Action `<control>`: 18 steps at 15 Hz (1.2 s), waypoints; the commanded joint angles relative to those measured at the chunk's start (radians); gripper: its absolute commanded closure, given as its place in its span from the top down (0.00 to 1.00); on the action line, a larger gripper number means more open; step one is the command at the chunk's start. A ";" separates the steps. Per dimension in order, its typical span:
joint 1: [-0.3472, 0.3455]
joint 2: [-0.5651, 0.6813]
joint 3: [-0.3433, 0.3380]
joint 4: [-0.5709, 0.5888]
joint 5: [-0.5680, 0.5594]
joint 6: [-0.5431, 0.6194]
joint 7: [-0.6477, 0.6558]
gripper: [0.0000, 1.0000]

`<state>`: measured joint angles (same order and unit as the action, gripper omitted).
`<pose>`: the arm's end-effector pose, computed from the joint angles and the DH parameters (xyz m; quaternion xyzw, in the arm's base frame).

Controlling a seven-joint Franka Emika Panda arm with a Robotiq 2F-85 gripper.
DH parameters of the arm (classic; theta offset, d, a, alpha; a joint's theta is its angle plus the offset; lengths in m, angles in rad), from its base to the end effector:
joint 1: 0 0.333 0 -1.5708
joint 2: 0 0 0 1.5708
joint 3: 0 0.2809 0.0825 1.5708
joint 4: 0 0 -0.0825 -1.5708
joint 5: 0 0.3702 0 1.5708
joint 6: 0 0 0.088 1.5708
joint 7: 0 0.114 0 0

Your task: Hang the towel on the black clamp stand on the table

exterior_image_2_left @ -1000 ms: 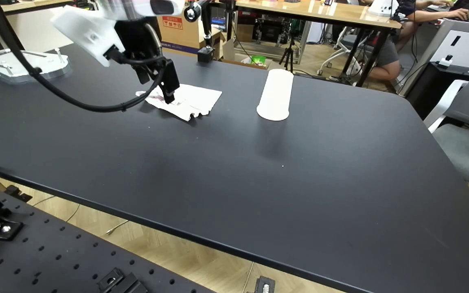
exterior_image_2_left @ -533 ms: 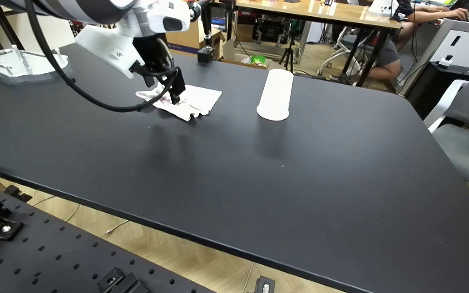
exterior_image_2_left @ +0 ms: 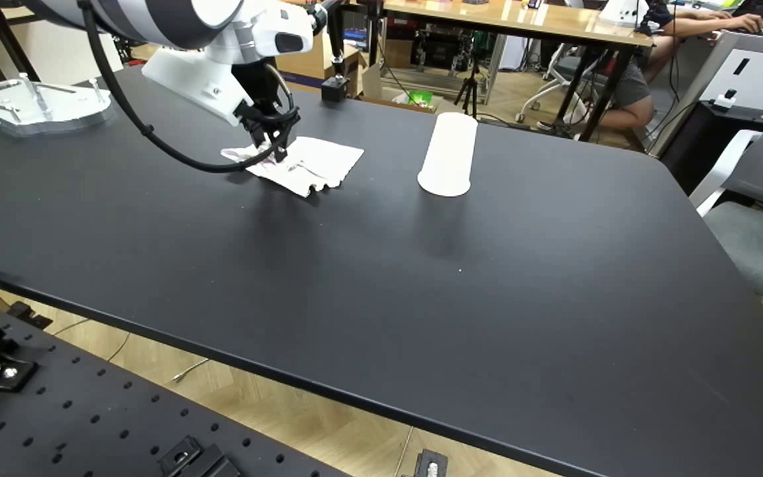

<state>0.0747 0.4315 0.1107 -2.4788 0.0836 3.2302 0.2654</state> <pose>0.4696 0.0843 0.1325 -0.9828 0.0897 -0.1498 0.0600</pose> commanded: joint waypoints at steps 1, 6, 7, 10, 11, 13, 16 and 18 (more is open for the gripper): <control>-0.022 0.013 0.021 0.028 0.022 -0.022 -0.039 0.17; -0.041 -0.025 0.025 0.002 0.026 -0.084 -0.056 0.00; -0.072 -0.035 0.055 -0.001 0.030 -0.121 -0.063 0.00; -0.136 -0.108 0.117 -0.002 0.066 -0.286 -0.102 0.01; -0.141 -0.138 0.121 0.003 0.082 -0.350 -0.116 0.01; -0.100 -0.221 0.060 0.026 0.078 -0.510 -0.101 0.01; -0.063 -0.323 -0.016 0.098 0.010 -0.740 -0.049 0.01; -0.050 -0.384 -0.042 0.177 -0.048 -0.902 -0.002 0.01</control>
<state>-0.0068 0.1357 0.1135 -2.3875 0.1066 2.5243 0.1833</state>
